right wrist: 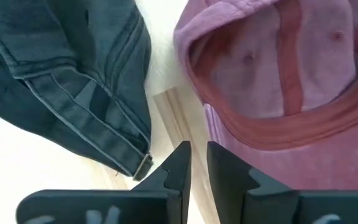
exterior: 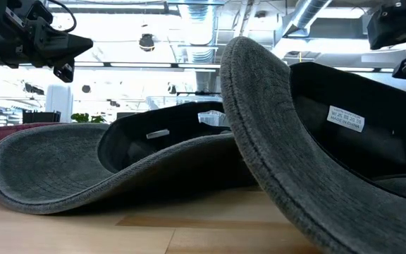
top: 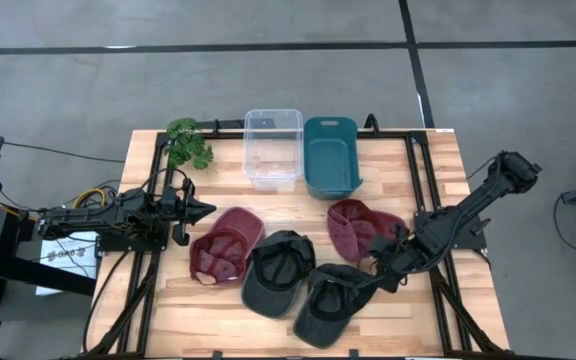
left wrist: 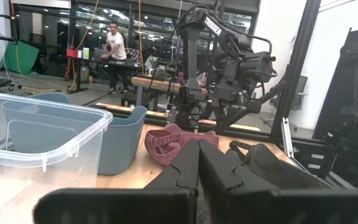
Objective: Pick & Place hat
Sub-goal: Put the right red cap into the blue bin
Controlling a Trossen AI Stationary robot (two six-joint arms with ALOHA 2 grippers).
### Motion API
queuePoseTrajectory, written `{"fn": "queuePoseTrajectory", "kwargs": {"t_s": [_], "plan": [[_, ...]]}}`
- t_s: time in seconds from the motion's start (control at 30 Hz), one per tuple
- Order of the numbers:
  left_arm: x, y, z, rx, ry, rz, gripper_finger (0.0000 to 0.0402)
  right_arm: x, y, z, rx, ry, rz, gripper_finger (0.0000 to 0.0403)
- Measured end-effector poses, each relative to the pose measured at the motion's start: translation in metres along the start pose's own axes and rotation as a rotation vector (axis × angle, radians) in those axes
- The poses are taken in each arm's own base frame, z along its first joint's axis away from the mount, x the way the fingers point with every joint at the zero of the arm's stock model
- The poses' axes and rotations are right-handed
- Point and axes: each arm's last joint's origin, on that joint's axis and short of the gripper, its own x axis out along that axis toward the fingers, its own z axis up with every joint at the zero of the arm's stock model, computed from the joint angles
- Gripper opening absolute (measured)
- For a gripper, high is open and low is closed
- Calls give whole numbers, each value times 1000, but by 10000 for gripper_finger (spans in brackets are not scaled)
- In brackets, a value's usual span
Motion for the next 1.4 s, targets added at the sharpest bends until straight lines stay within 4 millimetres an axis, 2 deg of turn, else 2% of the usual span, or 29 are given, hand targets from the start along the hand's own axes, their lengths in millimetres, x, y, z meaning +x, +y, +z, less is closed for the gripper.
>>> {"fn": "queuePoseTrajectory", "kwargs": {"t_s": [0.3,0.67,0.83,1.03,1.4], "plan": [[1,0,0,0,7,1,8,8,-3,0,87,64,-62,72],[1,0,0,0,5,1,8,19,0,-1,65,101,-116,154],[1,0,0,0,2,0,8,28,2,-2,52,127,-156,177],[1,0,1,0,-3,-1,8,38,4,-2,42,154,-198,181],[1,0,1,0,-8,-1,8,46,6,-3,37,172,-226,148]]}}
